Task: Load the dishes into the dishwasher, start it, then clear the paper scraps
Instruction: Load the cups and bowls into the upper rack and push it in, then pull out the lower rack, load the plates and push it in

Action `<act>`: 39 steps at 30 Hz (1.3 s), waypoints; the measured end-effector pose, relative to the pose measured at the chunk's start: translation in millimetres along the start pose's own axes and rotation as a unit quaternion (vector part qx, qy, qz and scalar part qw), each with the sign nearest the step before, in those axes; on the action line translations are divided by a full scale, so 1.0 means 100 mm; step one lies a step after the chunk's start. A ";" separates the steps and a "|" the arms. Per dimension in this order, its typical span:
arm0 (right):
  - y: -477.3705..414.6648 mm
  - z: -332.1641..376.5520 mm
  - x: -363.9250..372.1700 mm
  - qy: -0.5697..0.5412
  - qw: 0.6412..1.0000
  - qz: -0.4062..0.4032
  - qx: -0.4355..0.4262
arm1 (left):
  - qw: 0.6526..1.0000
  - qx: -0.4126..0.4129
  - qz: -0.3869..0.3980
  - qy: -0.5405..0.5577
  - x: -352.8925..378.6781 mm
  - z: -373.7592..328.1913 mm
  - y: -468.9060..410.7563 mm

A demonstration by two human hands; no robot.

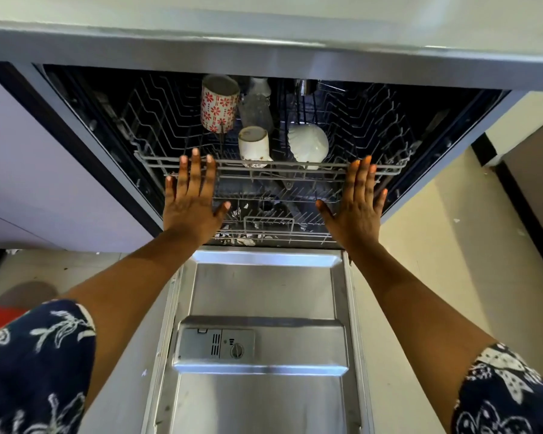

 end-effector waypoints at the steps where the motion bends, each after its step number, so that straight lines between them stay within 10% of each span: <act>1: 0.02 0.01 -0.03 -0.005 1.000 -0.001 -0.001 | 1.000 0.006 -0.008 0.008 -0.03 -0.01 0.02; 7: 0.37 0.00 -0.03 -0.021 0.998 -0.037 -0.043 | 0.995 0.087 -0.053 0.022 0.01 -0.10 0.39; 15: 0.63 -0.07 1.09 0.042 0.974 0.217 -0.042 | 0.990 0.001 0.118 0.079 1.00 -0.05 0.45; 24: 0.18 -0.09 1.96 0.067 0.958 0.276 -0.025 | 0.967 -0.043 0.250 -0.029 1.94 -0.02 -0.07; 39: 0.22 -0.16 2.26 0.042 0.986 0.160 -0.035 | 0.995 0.025 0.075 -0.055 2.27 0.06 0.22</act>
Point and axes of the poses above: each hand's wrist, its own y-axis away from the middle knuckle, its own x-axis out of the palm, z = x × y, the point moved 5 cm from there along -y, towards the middle knuckle, and after that the axes turned 4 degrees about x, right-handed, at the moved point
